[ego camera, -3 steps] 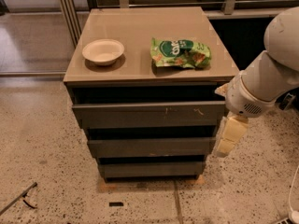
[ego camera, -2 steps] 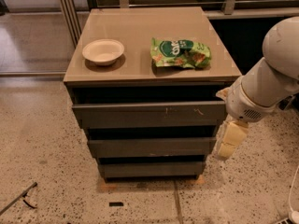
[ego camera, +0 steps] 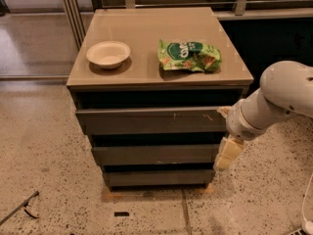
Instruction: Open top drawer
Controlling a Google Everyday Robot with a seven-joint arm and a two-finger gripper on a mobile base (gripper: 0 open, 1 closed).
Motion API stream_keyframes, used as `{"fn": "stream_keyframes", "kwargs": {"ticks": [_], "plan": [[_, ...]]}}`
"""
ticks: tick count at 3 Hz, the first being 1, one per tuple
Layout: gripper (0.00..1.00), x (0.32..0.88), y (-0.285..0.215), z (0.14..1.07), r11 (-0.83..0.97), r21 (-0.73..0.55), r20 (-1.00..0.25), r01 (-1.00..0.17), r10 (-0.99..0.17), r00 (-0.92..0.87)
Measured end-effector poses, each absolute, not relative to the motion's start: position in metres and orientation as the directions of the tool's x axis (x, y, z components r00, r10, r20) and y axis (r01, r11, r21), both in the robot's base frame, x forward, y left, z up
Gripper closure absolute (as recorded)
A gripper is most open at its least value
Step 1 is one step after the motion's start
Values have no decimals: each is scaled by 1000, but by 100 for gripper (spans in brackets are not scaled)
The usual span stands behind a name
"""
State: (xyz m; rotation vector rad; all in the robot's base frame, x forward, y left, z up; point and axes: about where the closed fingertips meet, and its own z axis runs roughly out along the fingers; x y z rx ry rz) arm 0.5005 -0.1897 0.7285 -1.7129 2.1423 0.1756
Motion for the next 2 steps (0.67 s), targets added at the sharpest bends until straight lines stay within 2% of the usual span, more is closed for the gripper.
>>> {"fn": "stream_keyframes", "kwargs": {"ticks": [1, 2], "plan": [[0, 532, -178, 685, 214, -140, -436, -967, -890, -133], [0, 532, -178, 685, 213, -141, -436, -967, -890, -133]]}}
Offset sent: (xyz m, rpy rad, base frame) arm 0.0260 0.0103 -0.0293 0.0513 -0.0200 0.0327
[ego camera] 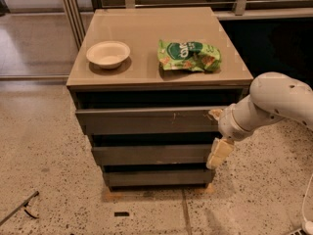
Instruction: Open top drawer
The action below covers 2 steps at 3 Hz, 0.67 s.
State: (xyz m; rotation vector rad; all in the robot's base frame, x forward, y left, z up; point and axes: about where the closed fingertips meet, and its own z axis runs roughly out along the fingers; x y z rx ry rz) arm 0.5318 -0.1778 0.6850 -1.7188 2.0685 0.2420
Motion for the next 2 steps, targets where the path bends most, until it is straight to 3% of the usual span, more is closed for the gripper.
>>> {"fn": "stream_keyframes", "kwargs": {"ticks": [2], "plan": [[0, 561, -174, 683, 163, -197, -428, -967, -902, -65]]}}
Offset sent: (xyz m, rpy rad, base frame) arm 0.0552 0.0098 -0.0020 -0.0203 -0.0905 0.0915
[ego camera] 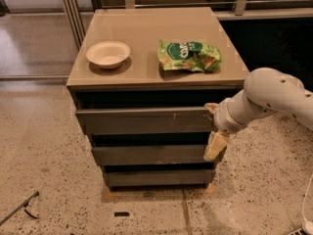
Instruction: Open top drawer
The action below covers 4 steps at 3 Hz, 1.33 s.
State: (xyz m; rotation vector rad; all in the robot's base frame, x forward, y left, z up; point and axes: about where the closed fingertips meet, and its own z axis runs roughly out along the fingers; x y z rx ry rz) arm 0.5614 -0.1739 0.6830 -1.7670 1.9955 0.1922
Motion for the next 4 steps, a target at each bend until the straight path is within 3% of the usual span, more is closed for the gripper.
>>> {"fn": "stream_keyframes", "kwargs": {"ticks": [4], "plan": [[0, 637, -144, 645, 48, -160, -408, -986, -913, 21]]}}
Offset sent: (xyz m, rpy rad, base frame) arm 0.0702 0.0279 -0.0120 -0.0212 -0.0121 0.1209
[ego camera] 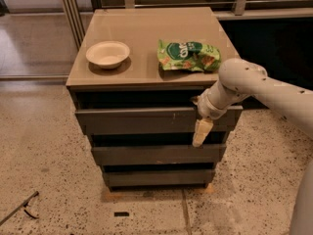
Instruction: Open top drawer
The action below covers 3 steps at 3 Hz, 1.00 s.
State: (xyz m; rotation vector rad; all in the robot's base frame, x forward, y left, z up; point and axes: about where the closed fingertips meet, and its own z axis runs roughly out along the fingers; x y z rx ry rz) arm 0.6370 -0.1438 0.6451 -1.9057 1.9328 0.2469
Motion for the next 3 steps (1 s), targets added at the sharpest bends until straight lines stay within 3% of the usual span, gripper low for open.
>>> {"fn": "stream_keyframes", "kwargs": {"ticks": [3], "plan": [[0, 618, -140, 651, 37, -93, -429, -995, -903, 7]]}}
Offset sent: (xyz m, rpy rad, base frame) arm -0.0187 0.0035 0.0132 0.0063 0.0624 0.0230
